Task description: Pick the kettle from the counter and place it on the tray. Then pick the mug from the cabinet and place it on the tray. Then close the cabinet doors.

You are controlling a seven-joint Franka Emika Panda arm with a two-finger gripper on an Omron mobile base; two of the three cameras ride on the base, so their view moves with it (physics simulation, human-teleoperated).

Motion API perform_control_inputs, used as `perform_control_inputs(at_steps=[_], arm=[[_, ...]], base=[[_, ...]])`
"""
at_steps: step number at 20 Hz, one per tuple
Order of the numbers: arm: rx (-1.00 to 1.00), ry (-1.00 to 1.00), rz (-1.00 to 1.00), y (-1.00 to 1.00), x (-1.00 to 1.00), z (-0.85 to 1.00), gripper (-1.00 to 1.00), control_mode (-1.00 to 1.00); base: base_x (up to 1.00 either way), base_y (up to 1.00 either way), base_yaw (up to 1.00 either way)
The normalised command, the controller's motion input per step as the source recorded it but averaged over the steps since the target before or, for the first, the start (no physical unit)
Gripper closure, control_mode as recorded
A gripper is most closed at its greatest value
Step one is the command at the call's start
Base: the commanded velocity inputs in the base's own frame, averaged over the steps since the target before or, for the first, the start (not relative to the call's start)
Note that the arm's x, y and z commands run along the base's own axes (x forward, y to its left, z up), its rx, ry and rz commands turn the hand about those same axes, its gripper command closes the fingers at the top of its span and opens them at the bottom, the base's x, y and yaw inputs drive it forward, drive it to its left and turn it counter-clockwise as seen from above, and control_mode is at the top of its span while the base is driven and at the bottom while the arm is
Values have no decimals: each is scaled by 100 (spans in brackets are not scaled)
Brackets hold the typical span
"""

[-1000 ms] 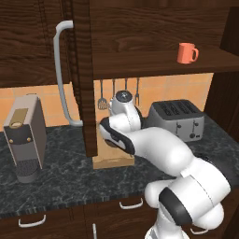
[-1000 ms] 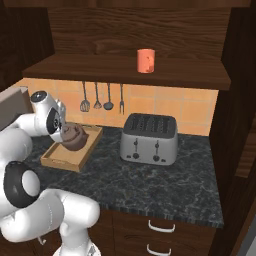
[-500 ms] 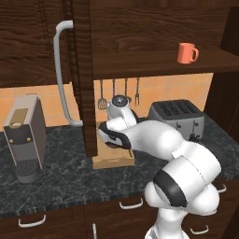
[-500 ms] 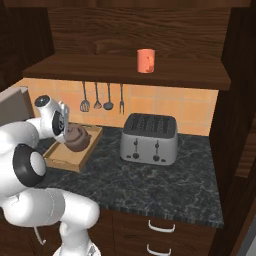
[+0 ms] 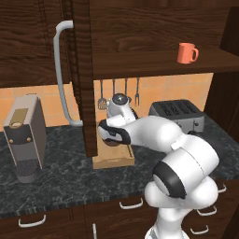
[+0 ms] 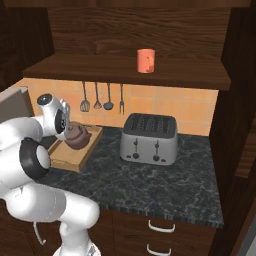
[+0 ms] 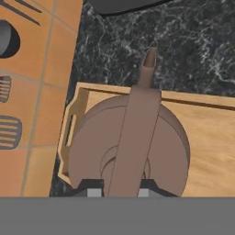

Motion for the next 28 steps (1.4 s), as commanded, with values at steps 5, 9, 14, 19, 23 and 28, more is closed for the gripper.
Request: perform_control_inputs(at_steps=[5, 9, 14, 19, 23, 28], arm=[[3, -2, 0, 0, 16, -10, 100, -100], [1, 0, 0, 2, 17, -32, -100, -100], [0, -4, 0, 0, 0, -20, -100, -100], [0, -11, -2, 1, -3, 0, -100, -100], [0, -18, 0, 1, 0, 0, -100, -100], [0, -23, 0, 0, -8, 0, -100, -100]], base=[[0, 0, 0], [0, 0, 0], [0, 0, 0], [0, 0, 0], [0, 0, 0], [0, 0, 0]])
